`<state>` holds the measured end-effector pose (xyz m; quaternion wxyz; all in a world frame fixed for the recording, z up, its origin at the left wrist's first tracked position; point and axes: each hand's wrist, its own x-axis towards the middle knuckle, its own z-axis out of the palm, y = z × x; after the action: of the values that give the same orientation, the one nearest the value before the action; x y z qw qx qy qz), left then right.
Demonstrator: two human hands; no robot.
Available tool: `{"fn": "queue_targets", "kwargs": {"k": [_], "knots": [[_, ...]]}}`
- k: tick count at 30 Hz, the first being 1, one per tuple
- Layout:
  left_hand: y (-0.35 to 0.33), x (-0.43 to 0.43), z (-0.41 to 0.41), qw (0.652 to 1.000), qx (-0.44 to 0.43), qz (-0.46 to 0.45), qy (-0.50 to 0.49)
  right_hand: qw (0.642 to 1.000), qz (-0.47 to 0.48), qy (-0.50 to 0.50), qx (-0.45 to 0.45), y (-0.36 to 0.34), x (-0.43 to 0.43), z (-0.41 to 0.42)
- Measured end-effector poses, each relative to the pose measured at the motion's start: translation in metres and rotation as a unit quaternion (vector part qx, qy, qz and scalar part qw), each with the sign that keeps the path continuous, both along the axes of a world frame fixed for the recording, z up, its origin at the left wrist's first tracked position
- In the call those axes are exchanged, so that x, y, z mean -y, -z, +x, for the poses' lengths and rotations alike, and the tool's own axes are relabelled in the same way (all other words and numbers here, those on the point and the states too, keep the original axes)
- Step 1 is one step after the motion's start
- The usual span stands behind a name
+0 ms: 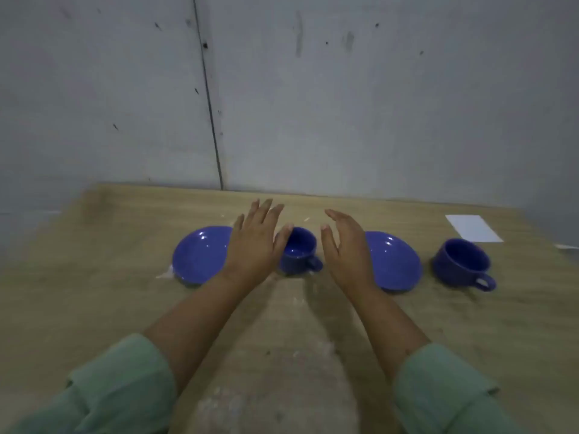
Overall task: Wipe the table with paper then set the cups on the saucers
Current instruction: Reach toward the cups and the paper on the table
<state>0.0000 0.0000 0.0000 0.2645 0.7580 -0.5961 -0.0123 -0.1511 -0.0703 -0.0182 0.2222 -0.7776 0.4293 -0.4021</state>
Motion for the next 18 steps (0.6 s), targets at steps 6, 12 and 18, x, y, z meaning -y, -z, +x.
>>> {"fn": "queue_targets", "kwargs": {"k": [6, 12, 18], "knots": [[0.069, -0.058, -0.018, 0.999, -0.011, -0.003, -0.031, 0.997, 0.065, 0.032, 0.001, 0.063, -0.047, -0.020], [0.102, -0.110, -0.048, 0.995, -0.004, 0.081, -0.054, 0.989, 0.078, 0.013, -0.124, 0.083, -0.090, -0.047], [0.100, -0.124, -0.051, 0.989, 0.021, 0.136, -0.061, 0.979, 0.035, 0.002, -0.199, 0.084, -0.102, -0.058]]}}
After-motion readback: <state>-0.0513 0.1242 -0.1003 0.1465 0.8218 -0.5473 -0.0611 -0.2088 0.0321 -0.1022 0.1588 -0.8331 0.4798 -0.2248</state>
